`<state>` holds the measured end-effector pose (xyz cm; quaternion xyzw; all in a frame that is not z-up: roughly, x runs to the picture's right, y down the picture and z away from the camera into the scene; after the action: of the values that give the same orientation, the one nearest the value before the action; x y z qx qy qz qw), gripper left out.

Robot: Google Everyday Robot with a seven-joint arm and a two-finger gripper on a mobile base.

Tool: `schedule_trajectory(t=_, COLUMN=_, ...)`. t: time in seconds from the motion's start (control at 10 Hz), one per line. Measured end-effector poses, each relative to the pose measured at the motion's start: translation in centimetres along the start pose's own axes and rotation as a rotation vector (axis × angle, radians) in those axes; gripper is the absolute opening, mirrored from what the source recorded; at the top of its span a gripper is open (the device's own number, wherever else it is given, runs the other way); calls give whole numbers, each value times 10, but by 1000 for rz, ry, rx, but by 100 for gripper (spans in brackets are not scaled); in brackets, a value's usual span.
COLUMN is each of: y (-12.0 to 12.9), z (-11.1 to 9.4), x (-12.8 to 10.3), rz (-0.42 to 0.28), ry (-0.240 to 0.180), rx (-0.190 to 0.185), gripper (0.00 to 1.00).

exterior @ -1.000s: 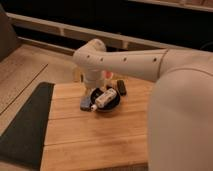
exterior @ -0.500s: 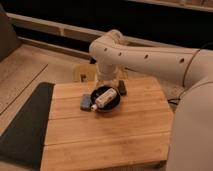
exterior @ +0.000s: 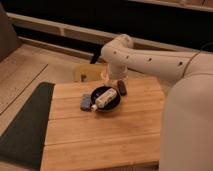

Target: Place the eraser on the white sponge

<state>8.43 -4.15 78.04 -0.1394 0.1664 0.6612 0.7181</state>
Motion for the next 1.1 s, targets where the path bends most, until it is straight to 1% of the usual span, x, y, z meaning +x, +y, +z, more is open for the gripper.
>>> schedule_trajectory(t=0.1, y=-30, z=5, x=-21, rz=47, ry=-63, rx=-12, gripper=65)
schedule_trajectory(t=0.2, y=-47, z=9, x=-35, rz=85, ry=-112, rx=-37, gripper=65)
schedule_trajectory(t=0.3, y=-64, z=11, x=-42, rz=121, ry=-141, rx=-54, gripper=65)
schedule_trajectory(t=0.4, y=-79, z=12, x=-47, rz=150, ry=-164, rx=-62, gripper=65)
schedule_trajectory(t=0.5, y=-82, z=12, x=-49, rz=159, ry=-170, rx=-68, gripper=65)
schedule_trajectory(t=0.6, y=-75, z=12, x=-49, rz=154, ry=-169, rx=-75, gripper=65)
schedule_trajectory(t=0.8, y=-82, z=16, x=-50, rz=156, ry=-168, rx=-58, gripper=65)
schedule_trajectory(t=1.0, y=-109, z=34, x=-56, rz=194, ry=-156, rx=-23, gripper=65)
schedule_trajectory(t=1.1, y=-130, z=53, x=-60, rz=218, ry=-139, rx=0, gripper=65)
